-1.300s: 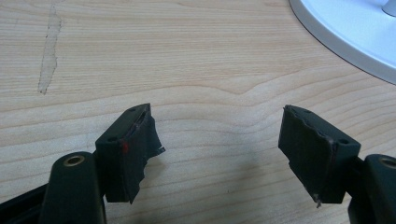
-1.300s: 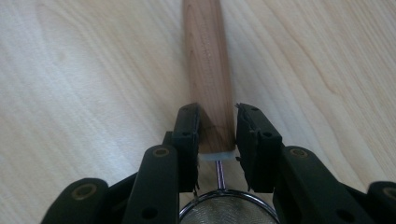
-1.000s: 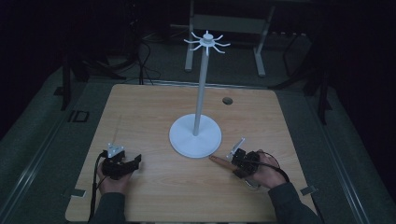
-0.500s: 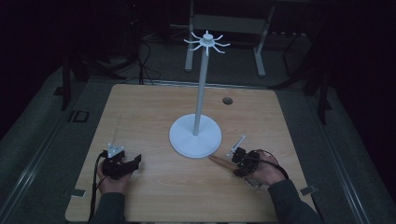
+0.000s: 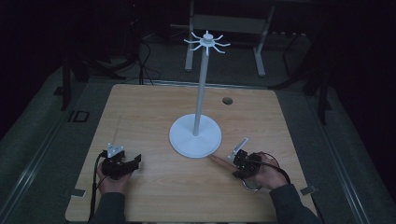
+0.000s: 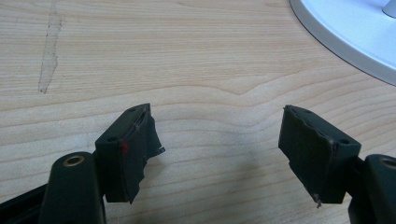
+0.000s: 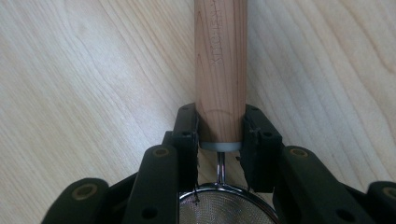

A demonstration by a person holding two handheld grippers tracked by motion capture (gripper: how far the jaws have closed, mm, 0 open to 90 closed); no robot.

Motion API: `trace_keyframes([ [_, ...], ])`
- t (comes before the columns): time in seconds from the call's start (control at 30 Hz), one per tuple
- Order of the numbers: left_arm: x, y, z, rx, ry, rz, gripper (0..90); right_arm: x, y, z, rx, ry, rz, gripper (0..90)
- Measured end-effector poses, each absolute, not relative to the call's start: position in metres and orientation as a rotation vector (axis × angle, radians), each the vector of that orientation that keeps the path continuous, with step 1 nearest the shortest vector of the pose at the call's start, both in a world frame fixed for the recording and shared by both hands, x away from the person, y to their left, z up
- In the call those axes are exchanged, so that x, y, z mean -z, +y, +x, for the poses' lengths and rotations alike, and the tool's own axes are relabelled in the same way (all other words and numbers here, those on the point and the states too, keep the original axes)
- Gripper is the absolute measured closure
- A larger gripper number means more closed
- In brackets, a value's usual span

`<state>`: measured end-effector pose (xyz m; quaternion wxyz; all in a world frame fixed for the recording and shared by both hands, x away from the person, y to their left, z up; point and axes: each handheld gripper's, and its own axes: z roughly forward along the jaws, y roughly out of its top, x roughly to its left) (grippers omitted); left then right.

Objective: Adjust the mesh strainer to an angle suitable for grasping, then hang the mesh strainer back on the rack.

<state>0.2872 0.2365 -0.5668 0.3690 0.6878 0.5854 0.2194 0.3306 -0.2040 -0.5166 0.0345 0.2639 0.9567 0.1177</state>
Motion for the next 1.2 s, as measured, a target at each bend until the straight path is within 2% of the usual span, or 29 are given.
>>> trace_keyframes([
  [0.5,0.567,0.236,0.287,-0.568,1.5,1.767,27.0,0.506,-0.21,0.319,-0.578,2.841,0.86,69.6],
  [1.2,0.567,0.236,0.287,-0.567,1.501,1.765,27.0,0.486,-0.218,0.322,-0.826,2.622,0.961,69.8],
])
